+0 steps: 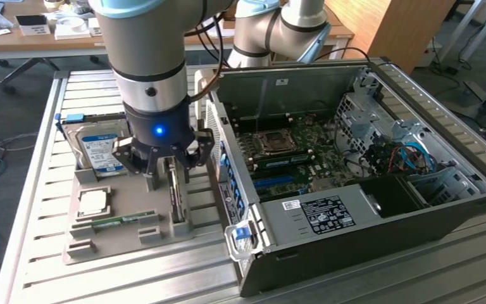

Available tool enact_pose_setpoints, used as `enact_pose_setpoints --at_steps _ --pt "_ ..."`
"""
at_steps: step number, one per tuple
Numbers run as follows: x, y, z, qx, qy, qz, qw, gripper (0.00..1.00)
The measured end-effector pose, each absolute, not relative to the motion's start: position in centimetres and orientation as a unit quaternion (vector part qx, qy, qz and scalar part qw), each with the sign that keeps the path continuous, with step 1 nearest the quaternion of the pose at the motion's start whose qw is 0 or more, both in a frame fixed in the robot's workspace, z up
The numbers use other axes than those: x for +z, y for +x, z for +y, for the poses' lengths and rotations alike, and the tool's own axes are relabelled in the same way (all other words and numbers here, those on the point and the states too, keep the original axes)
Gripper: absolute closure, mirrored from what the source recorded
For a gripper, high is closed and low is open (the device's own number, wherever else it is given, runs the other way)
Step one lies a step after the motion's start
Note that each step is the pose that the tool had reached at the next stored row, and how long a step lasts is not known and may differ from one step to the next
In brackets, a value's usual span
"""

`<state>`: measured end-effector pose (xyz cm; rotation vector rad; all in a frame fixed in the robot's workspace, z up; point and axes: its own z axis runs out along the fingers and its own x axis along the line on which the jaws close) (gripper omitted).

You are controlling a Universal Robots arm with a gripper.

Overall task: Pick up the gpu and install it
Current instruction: 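Pick up the gpu and move the gpu toward the slot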

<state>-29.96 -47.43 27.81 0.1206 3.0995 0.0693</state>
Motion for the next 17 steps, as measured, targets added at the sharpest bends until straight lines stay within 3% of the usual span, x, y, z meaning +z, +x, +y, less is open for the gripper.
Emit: enact_pose_setpoints --at_steps 17 --pt "26.5 -30.0 -47.1 0.024 0.039 0.999 0.019 0.47"
